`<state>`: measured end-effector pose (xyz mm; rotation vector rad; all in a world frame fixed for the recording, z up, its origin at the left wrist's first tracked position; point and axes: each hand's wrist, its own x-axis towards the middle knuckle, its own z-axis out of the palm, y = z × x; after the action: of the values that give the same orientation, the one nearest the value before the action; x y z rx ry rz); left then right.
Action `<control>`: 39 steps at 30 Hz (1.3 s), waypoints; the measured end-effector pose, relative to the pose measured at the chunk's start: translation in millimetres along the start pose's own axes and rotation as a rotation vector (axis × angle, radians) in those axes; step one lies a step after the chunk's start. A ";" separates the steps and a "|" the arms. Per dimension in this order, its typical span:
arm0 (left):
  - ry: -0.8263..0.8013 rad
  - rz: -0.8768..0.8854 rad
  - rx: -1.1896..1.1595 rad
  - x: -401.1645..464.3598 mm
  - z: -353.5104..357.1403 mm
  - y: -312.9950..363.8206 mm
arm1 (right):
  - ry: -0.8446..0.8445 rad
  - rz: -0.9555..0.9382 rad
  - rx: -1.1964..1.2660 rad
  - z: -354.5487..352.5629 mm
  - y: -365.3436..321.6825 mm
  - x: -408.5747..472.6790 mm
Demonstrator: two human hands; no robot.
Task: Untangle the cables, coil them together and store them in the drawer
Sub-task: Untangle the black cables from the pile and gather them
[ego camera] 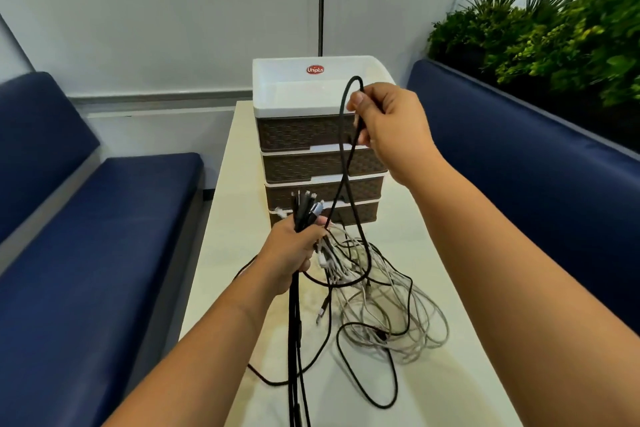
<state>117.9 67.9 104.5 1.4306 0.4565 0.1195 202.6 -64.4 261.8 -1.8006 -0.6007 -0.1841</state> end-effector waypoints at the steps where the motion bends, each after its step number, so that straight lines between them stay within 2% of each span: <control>1: 0.025 -0.022 -0.006 2.0 -1.6 -4.8 | 0.038 0.001 0.020 -2.7 -0.9 0.3; 5: 0.076 -0.073 -0.065 7.4 -10.5 -20.2 | 0.059 -0.019 0.005 -16.6 -5.7 1.4; 10: 0.135 -0.089 0.021 11.3 -9.5 -24.7 | 0.113 -0.049 0.096 -23.6 -12.6 1.3; 13: 0.186 -0.098 0.004 12.7 -9.8 -26.6 | 0.064 -0.058 0.137 -25.8 -18.1 -1.9; 16: 0.052 -0.061 -0.035 5.4 -7.9 -19.9 | -0.033 -0.026 0.205 -23.0 -20.1 -8.6; 19: -0.123 -0.053 -0.008 -4.1 -2.0 -11.9 | -0.029 0.011 0.275 -19.3 -17.1 -12.6; 24: -0.064 -0.008 -0.028 -9.3 3.3 -4.2 | -0.133 0.112 0.579 -14.1 8.1 -23.0; 25: -0.047 -0.002 -0.045 -10.2 3.6 -2.0 | -0.155 0.165 0.552 -9.9 22.9 -29.9; 27: -0.033 0.009 -0.077 -12.3 4.6 3.6 | -0.244 0.279 0.320 1.0 58.3 -49.6; 30: -0.050 0.025 -0.107 -15.8 6.8 12.6 | -0.540 0.303 -0.111 25.8 112.7 -86.4; 33: -0.043 0.042 -0.118 -17.9 9.5 21.3 | -0.524 0.242 -0.285 47.3 140.4 -106.2; 36: -0.042 0.089 -0.179 -17.5 8.9 36.9 | -0.617 0.163 -0.567 56.6 156.0 -120.2; 39: -0.046 0.122 -0.184 -17.3 6.0 53.7 | -0.550 0.151 -0.487 59.6 174.8 -138.9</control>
<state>114.6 64.4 161.0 1.2773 0.3118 0.2207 158.4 -85.8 36.1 -2.3826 -0.8497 0.3063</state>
